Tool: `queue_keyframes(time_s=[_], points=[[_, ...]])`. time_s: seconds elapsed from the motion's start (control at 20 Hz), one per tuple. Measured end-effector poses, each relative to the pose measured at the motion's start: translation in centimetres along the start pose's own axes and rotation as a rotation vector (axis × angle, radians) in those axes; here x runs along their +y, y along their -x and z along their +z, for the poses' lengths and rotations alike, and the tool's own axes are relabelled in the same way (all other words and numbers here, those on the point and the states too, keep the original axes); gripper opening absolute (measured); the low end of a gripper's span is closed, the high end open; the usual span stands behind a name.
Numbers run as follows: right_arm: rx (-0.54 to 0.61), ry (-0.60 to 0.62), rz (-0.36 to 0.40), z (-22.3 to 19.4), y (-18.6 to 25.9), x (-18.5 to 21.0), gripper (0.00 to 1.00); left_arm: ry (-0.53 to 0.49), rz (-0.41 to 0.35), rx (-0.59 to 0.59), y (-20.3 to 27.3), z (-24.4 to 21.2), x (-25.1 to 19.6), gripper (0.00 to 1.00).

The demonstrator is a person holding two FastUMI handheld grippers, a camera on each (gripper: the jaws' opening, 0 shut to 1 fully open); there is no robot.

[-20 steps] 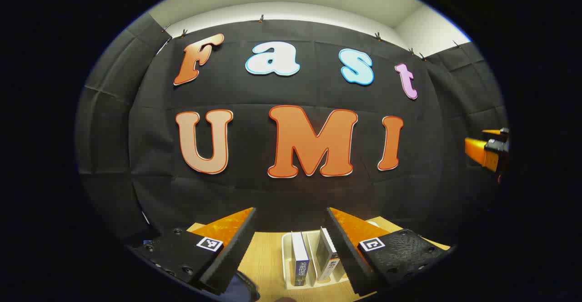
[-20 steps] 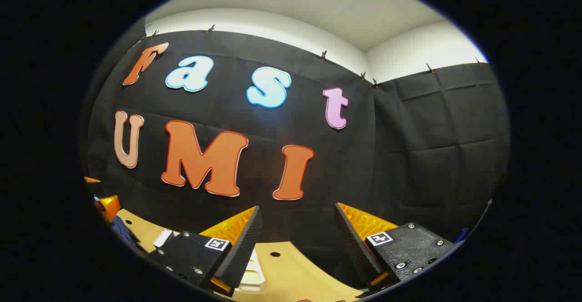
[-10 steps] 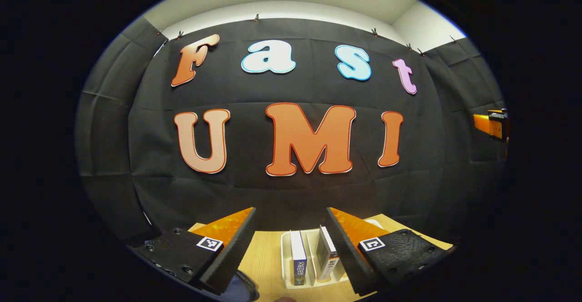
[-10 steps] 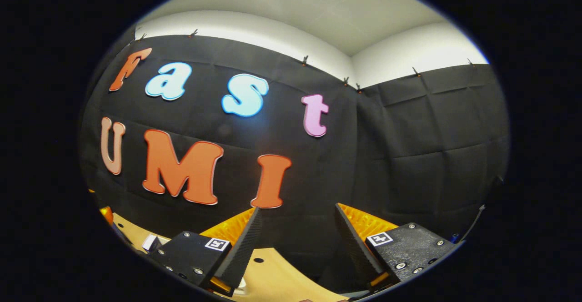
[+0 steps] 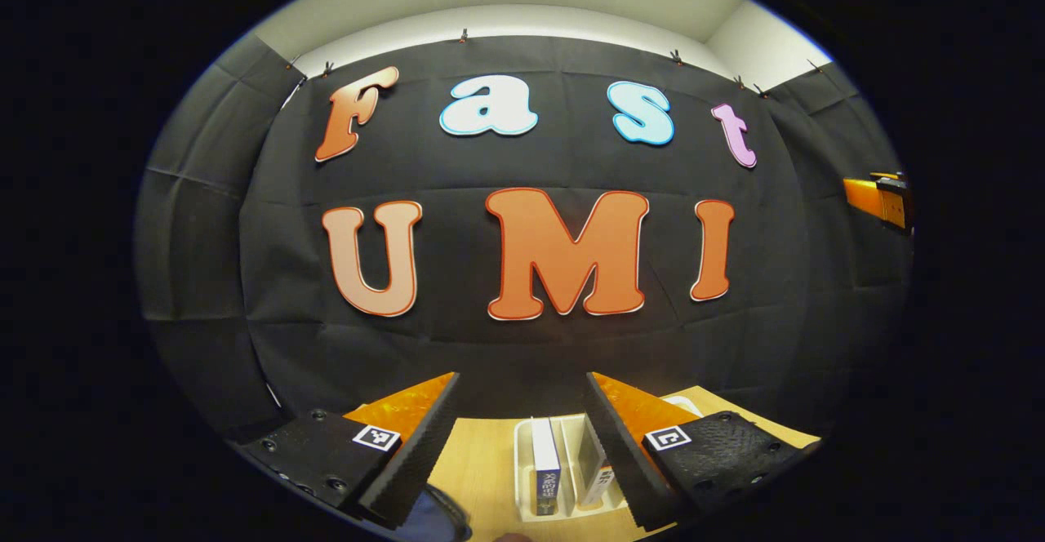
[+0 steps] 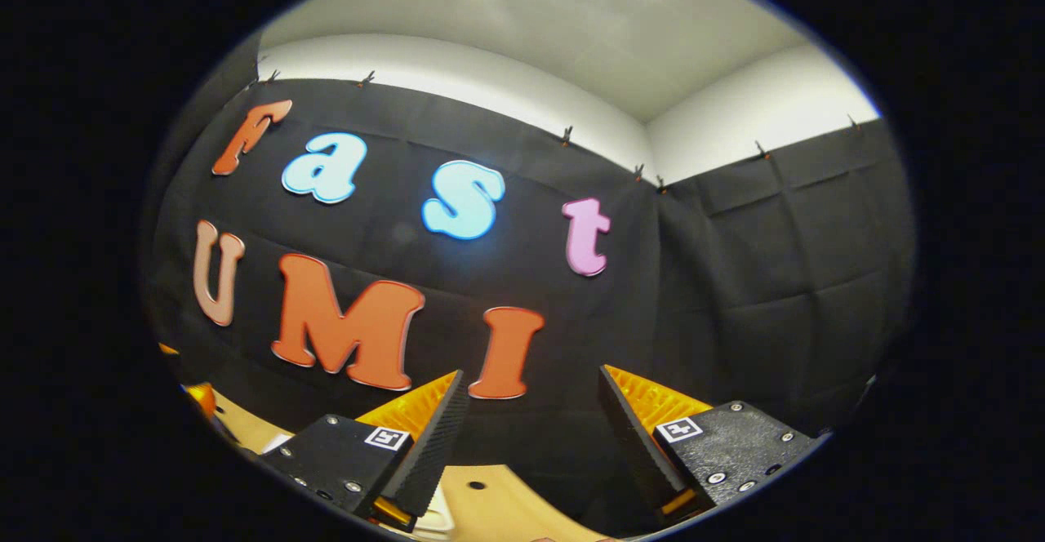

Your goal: Open the schoolbag, grab two books from the bookshelf and put them into the schoolbag.

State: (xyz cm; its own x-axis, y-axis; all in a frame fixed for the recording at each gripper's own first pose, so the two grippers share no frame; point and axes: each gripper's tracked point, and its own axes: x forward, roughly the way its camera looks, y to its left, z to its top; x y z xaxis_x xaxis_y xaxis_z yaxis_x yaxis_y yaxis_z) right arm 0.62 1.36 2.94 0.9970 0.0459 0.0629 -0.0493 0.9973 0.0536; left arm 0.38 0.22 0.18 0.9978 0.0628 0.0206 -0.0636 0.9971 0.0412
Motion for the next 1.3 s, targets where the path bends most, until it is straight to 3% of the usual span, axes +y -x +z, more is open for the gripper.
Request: queue_keyframes(time_s=[0.15, 0.4, 0.6, 0.7, 0.95, 1.1, 1.3], points=[[0.073, -0.068, 0.116, -3.1, 0.8, 4.6, 0.94, 0.004, 0.049, -0.031, 1.0, 0.8, 1.6, 0.93], [0.131, -0.112, 0.237, -5.7, 2.0, 9.3, 0.94, 0.016, 0.077, -0.075, 1.9, 1.8, 2.1, 0.93], [0.116, -0.149, 0.305, -5.9, 2.6, 11.0, 0.94, 0.010, 0.086, -0.137, 2.7, 3.1, 2.5, 0.93], [0.099, -0.173, 0.385, -5.7, 3.6, 12.8, 0.94, 0.005, 0.090, -0.159, 3.2, 3.8, 2.6, 0.92], [0.046, -0.193, 0.396, -4.9, 3.6, 13.1, 0.94, 0.009, 0.084, -0.151, 2.8, 3.4, 2.4, 0.92], [0.057, -0.250, 0.445, -5.3, 4.3, 14.5, 0.94, 0.017, 0.089, -0.144, 2.7, 3.1, 2.8, 0.92], [0.077, -0.209, 0.474, -6.7, 4.6, 15.3, 0.94, 0.025, 0.079, -0.146, 2.7, 3.0, 2.9, 0.93]])
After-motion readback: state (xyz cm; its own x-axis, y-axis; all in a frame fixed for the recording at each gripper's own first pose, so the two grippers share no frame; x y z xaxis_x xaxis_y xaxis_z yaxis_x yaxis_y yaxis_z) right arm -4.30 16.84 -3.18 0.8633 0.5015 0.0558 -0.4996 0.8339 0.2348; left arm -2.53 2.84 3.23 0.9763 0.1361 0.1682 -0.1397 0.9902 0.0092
